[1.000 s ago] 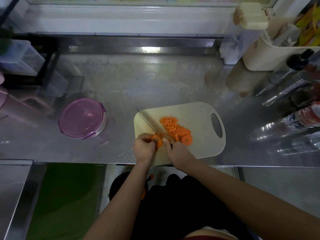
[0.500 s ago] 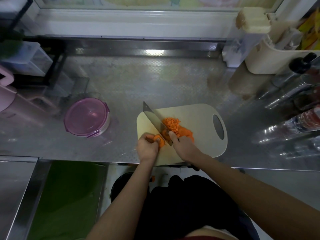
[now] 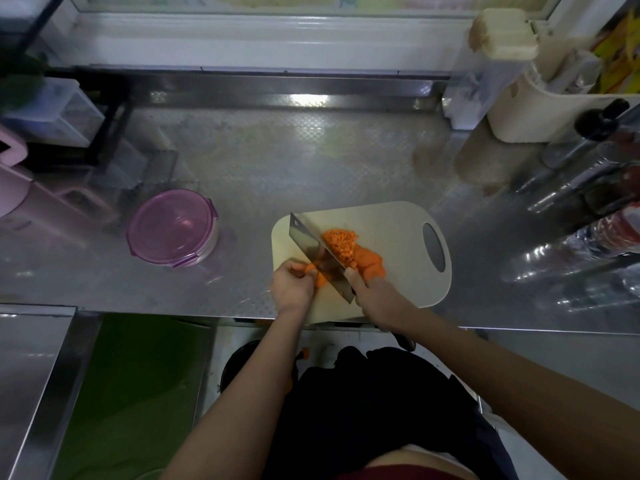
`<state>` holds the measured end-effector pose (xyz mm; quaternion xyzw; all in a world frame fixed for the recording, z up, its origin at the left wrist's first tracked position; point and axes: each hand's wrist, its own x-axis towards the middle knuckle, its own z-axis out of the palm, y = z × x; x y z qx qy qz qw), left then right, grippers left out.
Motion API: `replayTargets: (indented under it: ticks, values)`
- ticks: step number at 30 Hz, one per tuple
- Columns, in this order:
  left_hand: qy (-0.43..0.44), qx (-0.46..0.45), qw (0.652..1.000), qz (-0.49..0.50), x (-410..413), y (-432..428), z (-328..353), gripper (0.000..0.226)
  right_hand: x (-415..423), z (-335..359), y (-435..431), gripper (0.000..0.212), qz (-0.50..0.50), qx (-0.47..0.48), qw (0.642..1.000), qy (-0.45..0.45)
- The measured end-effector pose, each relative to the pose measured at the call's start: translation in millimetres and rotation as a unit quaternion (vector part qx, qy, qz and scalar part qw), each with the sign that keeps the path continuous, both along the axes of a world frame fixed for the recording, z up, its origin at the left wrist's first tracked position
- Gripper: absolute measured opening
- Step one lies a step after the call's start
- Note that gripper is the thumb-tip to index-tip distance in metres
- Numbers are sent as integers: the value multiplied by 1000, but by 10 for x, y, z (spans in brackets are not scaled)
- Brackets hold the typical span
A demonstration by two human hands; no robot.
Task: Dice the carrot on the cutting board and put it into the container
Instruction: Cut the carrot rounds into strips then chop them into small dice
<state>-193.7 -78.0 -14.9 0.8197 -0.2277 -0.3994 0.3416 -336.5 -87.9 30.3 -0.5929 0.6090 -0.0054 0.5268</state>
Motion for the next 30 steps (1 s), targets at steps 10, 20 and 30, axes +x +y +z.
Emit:
replayTargets:
  ticks: [10, 20, 30]
  values:
    - [8, 0, 1000, 11, -7, -16, 2, 23, 27, 239, 125, 59, 56, -45, 995, 67]
    - [-3, -6, 1000, 1, 3, -33, -28, 21, 61, 159, 186, 60, 0, -42, 998, 56]
    - [-30, -8, 1000, -5, -7, -3, 7, 5, 244, -102, 166, 53, -23, -81, 996, 19]
